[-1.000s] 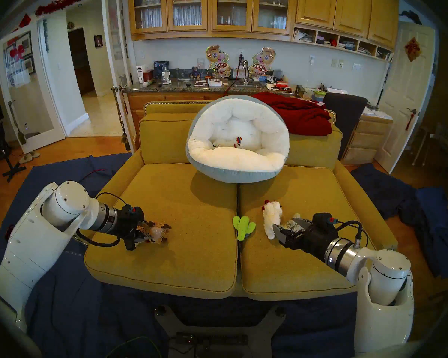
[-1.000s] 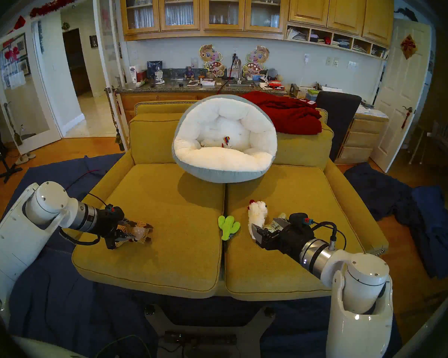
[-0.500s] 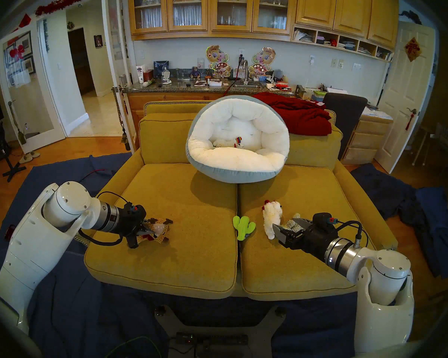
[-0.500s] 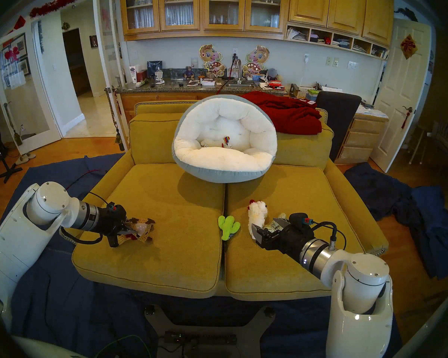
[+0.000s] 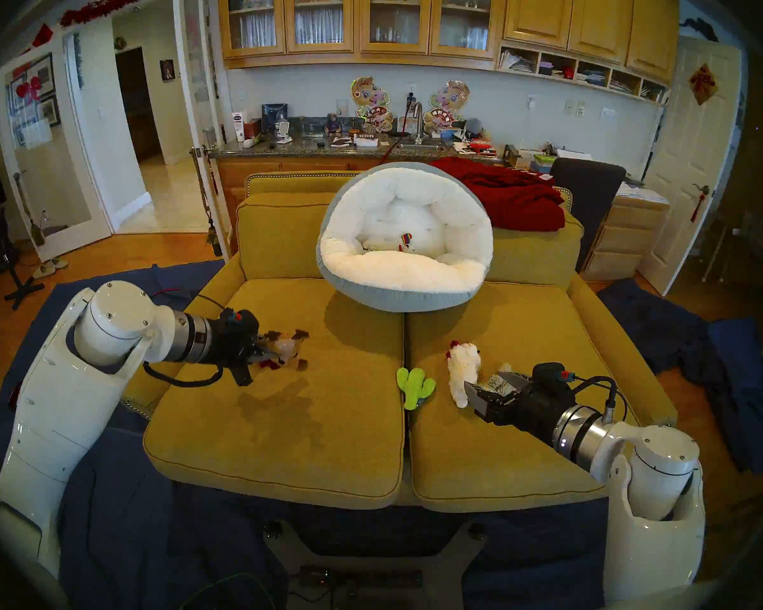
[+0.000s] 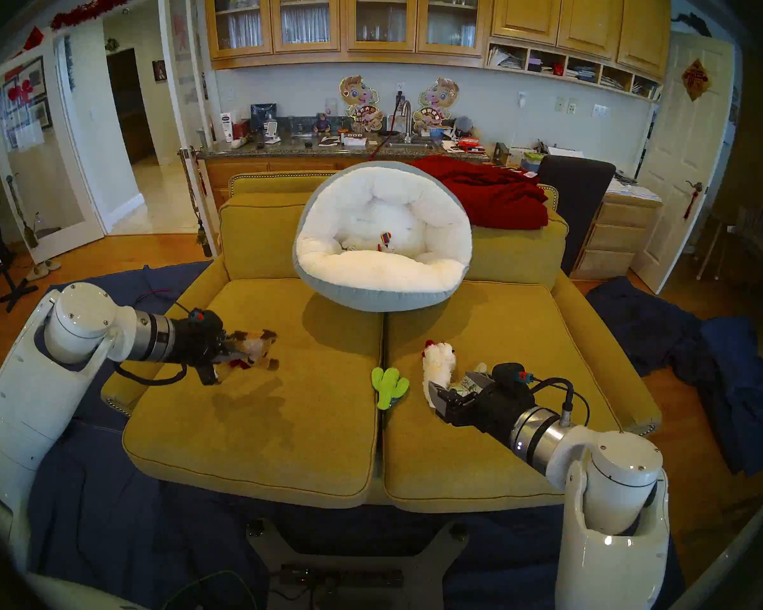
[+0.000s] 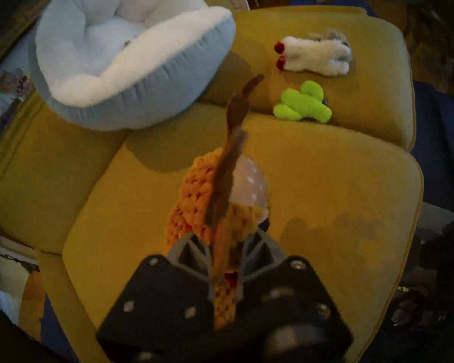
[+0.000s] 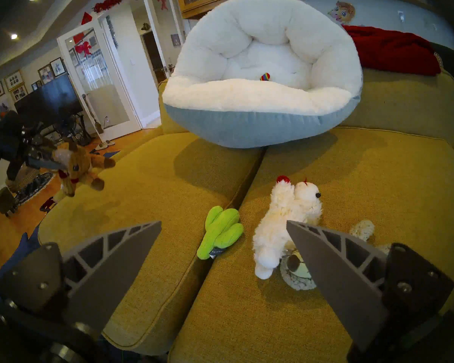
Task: Put toys into dog bed
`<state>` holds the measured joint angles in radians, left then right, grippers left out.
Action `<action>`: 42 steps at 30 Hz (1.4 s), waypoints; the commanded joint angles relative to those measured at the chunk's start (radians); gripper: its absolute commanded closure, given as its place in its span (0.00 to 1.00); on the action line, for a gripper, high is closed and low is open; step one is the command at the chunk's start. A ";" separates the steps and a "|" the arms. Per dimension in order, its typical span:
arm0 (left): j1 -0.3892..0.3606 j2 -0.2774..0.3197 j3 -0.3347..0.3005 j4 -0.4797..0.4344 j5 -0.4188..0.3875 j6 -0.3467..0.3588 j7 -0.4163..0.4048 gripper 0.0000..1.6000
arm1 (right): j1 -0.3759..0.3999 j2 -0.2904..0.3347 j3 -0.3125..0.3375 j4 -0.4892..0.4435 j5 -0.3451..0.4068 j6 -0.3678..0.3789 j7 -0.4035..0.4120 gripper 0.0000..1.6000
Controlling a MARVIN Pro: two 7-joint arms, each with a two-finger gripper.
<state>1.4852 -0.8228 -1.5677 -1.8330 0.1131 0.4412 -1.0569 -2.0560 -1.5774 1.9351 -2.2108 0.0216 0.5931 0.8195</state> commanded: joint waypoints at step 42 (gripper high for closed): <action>-0.399 -0.407 0.154 0.086 0.026 0.140 0.267 1.00 | 0.013 0.003 -0.001 0.017 0.003 -0.005 0.001 0.00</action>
<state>1.1845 -1.1874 -1.4125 -1.7645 0.1317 0.5827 -0.8165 -2.0560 -1.5767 1.9351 -2.1741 0.0219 0.5933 0.8195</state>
